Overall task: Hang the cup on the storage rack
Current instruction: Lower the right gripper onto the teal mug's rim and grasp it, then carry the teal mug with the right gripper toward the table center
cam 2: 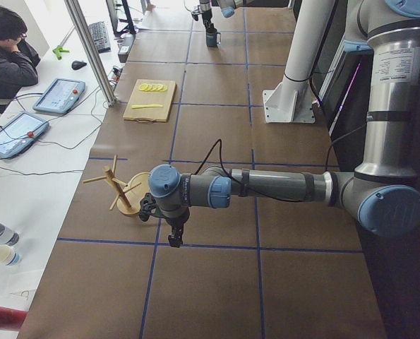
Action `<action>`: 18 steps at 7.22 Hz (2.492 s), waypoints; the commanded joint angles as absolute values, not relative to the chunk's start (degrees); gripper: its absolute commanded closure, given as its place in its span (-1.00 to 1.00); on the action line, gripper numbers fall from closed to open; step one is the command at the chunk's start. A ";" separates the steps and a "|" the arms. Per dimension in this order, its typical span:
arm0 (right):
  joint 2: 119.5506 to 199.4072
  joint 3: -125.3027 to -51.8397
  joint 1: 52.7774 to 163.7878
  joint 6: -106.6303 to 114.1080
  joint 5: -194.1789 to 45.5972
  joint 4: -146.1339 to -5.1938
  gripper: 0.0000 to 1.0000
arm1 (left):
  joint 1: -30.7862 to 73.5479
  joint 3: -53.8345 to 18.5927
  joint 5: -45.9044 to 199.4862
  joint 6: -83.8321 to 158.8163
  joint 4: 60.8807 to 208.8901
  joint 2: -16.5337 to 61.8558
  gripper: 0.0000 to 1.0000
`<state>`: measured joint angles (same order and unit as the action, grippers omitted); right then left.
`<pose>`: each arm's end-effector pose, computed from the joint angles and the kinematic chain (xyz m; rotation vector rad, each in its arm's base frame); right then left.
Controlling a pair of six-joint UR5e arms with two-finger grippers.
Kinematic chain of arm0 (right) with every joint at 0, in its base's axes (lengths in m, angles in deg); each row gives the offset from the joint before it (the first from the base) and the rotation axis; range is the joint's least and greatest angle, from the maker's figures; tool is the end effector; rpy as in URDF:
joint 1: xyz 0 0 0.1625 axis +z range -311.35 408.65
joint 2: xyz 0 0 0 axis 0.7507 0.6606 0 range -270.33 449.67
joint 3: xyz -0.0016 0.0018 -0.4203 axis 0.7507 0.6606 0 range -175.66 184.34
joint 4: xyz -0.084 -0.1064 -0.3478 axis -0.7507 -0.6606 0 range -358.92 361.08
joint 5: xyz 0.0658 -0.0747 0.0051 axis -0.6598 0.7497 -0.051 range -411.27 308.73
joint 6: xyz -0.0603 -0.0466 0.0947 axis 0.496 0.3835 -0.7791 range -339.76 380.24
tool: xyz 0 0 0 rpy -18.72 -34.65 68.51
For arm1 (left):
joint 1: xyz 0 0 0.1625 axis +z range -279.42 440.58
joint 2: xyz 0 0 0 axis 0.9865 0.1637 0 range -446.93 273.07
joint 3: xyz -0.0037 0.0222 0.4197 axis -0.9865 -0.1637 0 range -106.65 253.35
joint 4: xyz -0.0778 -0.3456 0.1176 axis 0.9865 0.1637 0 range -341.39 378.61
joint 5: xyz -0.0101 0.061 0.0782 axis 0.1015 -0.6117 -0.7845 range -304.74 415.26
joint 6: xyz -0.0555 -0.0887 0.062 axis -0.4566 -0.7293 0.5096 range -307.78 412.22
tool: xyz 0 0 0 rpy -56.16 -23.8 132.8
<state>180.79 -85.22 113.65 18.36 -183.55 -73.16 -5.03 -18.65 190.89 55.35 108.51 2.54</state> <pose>-0.1473 -0.4377 0.6550 0.0598 -0.7763 -0.4745 -0.0121 -0.4486 0.6565 0.0139 0.7972 0.1339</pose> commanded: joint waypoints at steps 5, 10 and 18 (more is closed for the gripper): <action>180.64 -87.23 113.69 18.31 -184.25 -73.45 1.00 | -5.03 -18.67 190.87 55.30 108.43 2.45 -1.00; 170.12 -99.18 108.44 -13.24 -184.69 -85.49 1.00 | -5.03 -18.67 190.96 55.39 108.52 2.45 -1.00; 137.52 -90.37 83.47 -73.85 -170.55 -97.18 1.00 | -5.03 -19.55 191.05 55.39 108.17 2.45 -1.00</action>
<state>142.11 -94.89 86.15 -67.87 -172.57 -97.08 -5.03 -19.55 191.00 55.38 108.23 2.45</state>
